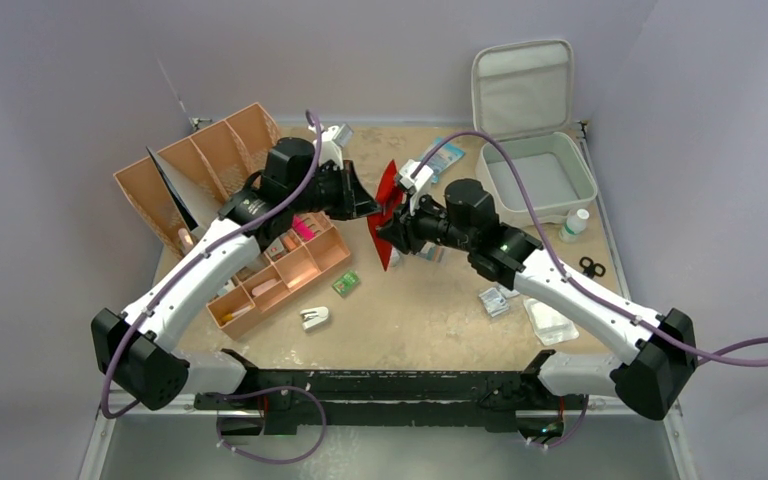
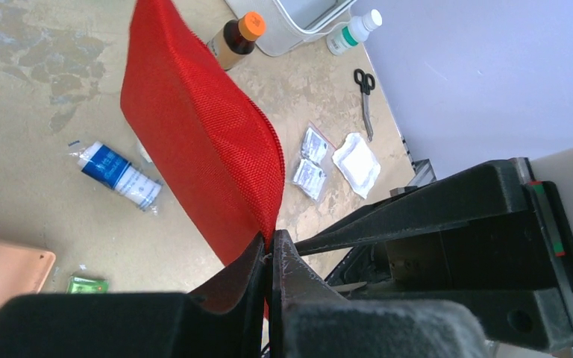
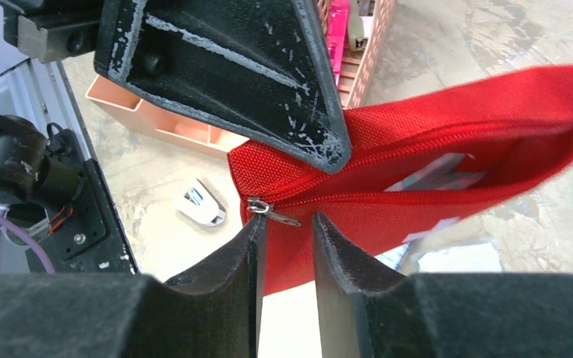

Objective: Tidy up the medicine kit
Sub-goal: Zip the medicine pouch.

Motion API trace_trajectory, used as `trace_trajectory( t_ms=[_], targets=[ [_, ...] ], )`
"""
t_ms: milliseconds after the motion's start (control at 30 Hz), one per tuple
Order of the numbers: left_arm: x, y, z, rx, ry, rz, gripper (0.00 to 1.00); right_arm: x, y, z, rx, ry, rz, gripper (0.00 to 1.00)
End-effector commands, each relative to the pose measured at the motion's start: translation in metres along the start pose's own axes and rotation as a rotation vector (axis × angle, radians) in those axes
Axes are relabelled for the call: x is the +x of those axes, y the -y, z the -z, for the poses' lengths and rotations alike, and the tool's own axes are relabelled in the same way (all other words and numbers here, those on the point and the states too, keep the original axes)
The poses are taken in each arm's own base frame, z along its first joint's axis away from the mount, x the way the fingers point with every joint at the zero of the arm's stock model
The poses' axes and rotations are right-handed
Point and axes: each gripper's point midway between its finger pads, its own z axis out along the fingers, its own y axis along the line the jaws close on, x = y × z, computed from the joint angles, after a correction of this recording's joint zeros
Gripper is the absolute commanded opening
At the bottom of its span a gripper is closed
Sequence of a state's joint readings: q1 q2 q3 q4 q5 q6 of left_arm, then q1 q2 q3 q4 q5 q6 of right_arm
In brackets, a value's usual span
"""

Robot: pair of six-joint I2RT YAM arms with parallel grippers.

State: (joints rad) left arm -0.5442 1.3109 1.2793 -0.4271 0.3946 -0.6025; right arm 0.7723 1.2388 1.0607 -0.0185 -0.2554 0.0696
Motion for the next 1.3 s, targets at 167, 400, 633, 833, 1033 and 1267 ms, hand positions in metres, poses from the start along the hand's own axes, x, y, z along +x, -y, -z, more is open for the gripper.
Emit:
trace_trajectory(
  t_ms=[167, 400, 633, 833, 1033, 1267],
  targets=[
    [-0.018, 0.024, -0.001, 0.104, 0.039, 0.009, 0.00, -0.018, -0.015, -0.009, -0.084, 0.094, 0.037, 0.29],
    [-0.014, 0.023, 0.001, 0.099, 0.020, -0.017, 0.00, -0.010, -0.013, -0.010, -0.080, 0.112, 0.066, 0.00],
    [-0.012, 0.029, 0.006, 0.130, -0.004, -0.077, 0.00, -0.004, -0.021, -0.006, -0.102, 0.134, -0.037, 0.00],
    [-0.015, 0.023, 0.009, 0.079, 0.004, -0.074, 0.00, -0.014, -0.020, -0.002, -0.080, 0.167, -0.115, 0.03],
    [-0.023, 0.006, 0.011, -0.041, 0.022, 0.061, 0.00, -0.018, -0.009, 0.003, 0.009, 0.167, -0.080, 0.41],
    [-0.033, -0.003, 0.015, -0.087, 0.060, 0.179, 0.00, -0.027, -0.002, 0.008, 0.085, 0.151, 0.077, 0.54]
  ],
)
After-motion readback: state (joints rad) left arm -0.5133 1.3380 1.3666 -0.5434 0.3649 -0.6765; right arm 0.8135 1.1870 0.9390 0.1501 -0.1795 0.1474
